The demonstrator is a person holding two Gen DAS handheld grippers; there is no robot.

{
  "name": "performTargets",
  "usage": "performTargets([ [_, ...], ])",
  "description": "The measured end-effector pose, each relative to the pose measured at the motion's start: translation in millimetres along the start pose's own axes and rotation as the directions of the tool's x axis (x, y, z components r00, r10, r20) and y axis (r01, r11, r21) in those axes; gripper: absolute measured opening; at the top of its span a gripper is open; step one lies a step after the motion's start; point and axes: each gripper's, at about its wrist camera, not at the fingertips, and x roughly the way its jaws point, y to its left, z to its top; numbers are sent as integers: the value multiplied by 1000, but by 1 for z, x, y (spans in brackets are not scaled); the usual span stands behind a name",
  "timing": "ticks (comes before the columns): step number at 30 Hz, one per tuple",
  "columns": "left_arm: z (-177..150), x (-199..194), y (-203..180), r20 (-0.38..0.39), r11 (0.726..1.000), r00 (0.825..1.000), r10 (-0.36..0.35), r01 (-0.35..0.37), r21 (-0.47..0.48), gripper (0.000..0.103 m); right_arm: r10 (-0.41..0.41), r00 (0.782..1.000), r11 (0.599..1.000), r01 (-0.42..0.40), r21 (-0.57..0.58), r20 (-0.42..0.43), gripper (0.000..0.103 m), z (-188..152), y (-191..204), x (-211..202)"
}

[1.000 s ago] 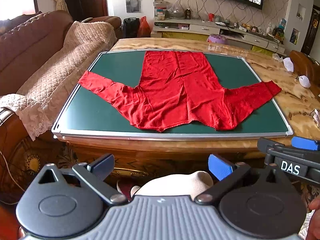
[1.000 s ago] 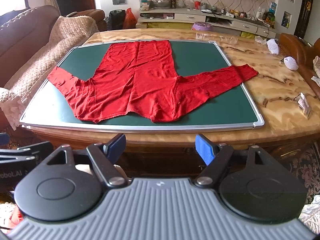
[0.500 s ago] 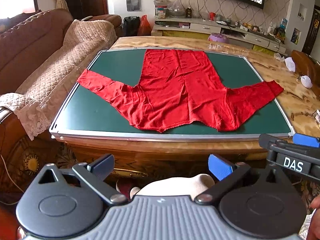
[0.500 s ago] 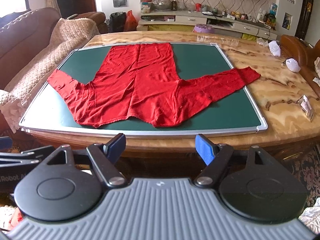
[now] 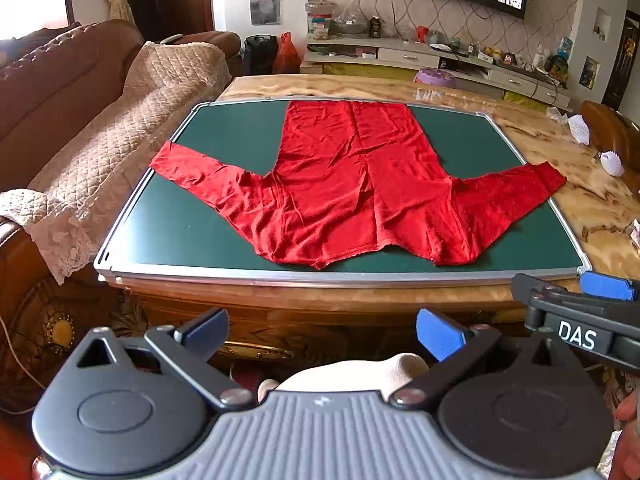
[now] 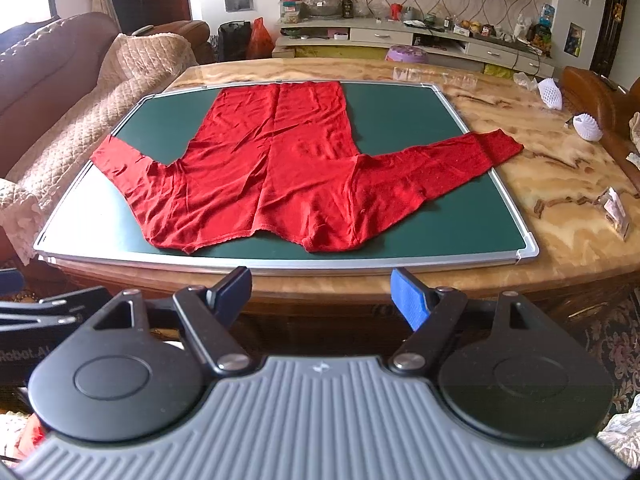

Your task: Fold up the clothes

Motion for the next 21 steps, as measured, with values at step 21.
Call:
performTargets([
  [21,3,4,-1,7,1000,1000,6,-6,-2,103,1,1000,1000,-1,1,-11,84,2,1,7],
])
